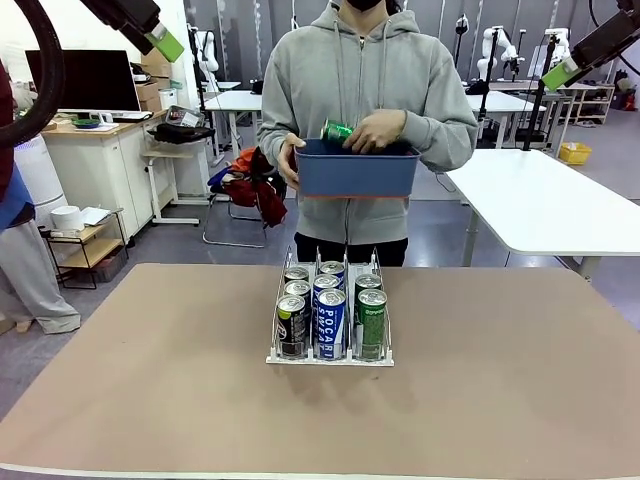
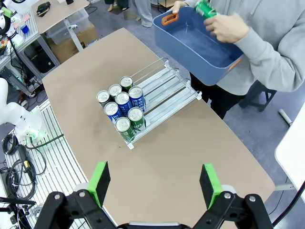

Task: Fill the beverage cans into the dispenser.
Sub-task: Pick up the Sprite handed by the human.

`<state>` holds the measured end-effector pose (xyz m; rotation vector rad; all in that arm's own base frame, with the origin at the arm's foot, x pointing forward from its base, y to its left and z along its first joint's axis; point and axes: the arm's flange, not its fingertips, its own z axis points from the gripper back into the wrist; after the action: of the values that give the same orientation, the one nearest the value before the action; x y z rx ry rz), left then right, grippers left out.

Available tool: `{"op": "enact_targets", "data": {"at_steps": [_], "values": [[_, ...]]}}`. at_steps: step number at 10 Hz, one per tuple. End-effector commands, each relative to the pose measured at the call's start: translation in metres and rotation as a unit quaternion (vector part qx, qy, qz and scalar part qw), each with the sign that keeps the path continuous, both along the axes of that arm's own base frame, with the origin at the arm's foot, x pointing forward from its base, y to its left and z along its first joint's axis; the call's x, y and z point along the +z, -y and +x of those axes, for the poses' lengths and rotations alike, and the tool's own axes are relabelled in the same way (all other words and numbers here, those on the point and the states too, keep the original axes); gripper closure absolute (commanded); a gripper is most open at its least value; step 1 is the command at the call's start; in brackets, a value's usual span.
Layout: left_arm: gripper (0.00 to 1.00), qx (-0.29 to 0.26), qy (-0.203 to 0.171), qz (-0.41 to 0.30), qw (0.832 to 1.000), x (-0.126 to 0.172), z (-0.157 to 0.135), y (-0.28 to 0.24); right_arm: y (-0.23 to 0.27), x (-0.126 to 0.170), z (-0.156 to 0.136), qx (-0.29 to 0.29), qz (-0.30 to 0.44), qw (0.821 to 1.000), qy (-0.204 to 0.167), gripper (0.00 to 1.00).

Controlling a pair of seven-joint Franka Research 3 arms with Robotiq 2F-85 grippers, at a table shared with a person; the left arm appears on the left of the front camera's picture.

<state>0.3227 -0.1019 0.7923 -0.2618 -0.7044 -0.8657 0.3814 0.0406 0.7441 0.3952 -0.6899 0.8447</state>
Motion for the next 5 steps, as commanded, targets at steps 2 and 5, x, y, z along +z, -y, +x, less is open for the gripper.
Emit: {"op": "enact_targets", "data": {"at_steps": [2,5], "values": [[0.00,0.007,0.004,0.000,1.000,-0.0004,0.0012,0.0000,-0.0017,-0.0013,-0.0001,0.001,-0.001,1.000,-0.001,0.00],[0.00,0.007,0.004,0.000,1.000,-0.0004,0.0012,0.0000,-0.0017,-0.0013,-0.0001,0.001,-0.001,1.000,-0.001,0.00]]}}
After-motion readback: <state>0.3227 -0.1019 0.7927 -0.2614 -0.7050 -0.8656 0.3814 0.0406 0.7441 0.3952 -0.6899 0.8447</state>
